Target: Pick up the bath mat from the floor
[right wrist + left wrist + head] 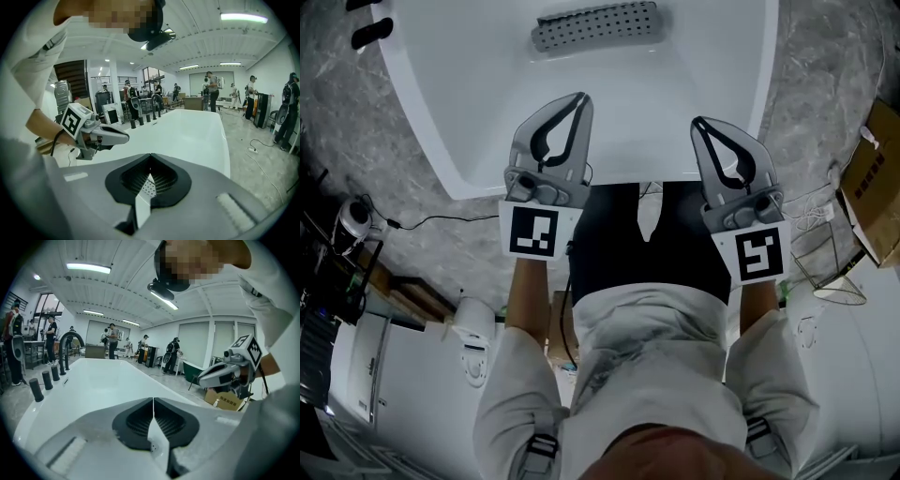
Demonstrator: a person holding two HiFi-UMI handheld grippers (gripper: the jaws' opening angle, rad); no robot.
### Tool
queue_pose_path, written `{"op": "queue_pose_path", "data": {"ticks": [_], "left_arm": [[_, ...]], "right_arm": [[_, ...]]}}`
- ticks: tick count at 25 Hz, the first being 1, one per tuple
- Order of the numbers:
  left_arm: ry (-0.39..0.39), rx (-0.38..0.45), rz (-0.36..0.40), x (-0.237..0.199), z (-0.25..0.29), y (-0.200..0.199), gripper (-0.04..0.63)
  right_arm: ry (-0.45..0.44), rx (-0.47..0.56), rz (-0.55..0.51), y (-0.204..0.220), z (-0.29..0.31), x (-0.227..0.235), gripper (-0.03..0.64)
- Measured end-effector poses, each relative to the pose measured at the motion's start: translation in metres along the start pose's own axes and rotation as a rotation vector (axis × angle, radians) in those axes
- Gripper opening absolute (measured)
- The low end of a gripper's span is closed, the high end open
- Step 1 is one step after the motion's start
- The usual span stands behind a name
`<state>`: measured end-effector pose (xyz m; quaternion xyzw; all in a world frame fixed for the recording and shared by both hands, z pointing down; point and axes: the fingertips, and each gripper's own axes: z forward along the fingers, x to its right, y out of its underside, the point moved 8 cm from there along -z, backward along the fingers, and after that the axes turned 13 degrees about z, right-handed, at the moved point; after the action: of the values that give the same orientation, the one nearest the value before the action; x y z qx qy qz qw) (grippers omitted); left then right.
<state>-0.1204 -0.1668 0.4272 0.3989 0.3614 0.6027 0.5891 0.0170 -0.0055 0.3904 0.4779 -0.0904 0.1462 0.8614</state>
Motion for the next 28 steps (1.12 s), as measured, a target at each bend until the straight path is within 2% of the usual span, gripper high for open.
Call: {"op": "queue_pose_path", "data": {"ticks": [5,23,28], "left_arm": [[0.010,-0.021,-0.012,-0.001,0.017,0.019,0.003],[0.112,-0.090,0.043,-0.023,0.076,0.063,0.025],[0.108,-0.092,0.059,-0.031,0.093,0.075,0.031]], "right_arm": [[-0.014,-0.003,-0.014,0.011,0.022,0.015,0.002],[-0.056,-0.075,-0.001,0.037,0.092,0.056,0.003],[-0.074,-0.095,0.012,0.047,0.116,0.060,0.002]]}}
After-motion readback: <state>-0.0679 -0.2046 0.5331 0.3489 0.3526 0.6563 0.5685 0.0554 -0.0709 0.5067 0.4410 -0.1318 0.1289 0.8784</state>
